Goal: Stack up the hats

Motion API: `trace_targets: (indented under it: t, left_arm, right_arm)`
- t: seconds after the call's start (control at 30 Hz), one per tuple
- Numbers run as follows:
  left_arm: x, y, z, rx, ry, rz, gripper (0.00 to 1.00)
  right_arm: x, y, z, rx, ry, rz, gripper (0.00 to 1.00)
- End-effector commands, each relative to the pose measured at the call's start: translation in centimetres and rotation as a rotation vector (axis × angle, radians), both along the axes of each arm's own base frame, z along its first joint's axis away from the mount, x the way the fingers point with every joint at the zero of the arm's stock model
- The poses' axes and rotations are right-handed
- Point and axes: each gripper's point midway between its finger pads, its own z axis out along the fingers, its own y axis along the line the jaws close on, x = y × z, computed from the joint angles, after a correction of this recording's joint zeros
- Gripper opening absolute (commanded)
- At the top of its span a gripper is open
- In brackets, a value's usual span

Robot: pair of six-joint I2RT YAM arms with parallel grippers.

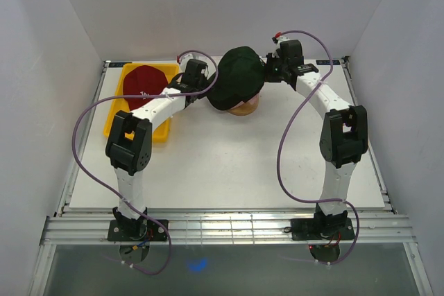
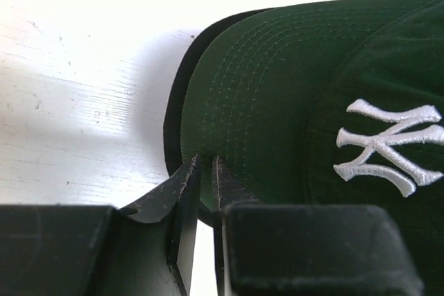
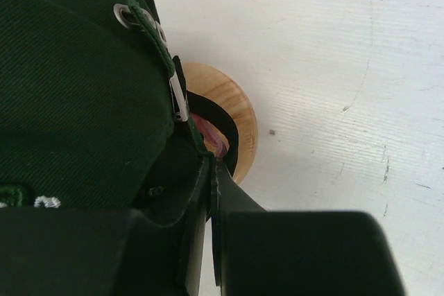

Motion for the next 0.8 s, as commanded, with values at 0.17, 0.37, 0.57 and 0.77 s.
trace_targets:
  t: [0.17, 0.37, 0.57, 0.77]
  left_arm:
    - [0.2, -1.4, -0.5, -0.013, 0.008, -0.031, 0.15]
    - [-0.1, -1.4, -1.2, -0.006, 0.024, -0.033, 0.04]
    - [0.0, -1.5, -1.5, -0.005, 0.030, -0.037, 0.03]
    - [-0.1, -1.4, -1.4, 0.007, 0.033, -0.037, 0.02]
  right_arm:
    - [-3.1, -2.6, -6.7, -0.122, 0.201, -0.066, 0.08]
    - [-3.8, -3.0, -8.2, -0.145, 0.256, -0.074, 0.08]
    - [-3.9, -3.7, -8.6, -0.172, 0.262, -0.105, 0.09]
    - [-3.6, -3.8, -6.7, -0.153, 0.230, -0.103, 0.32]
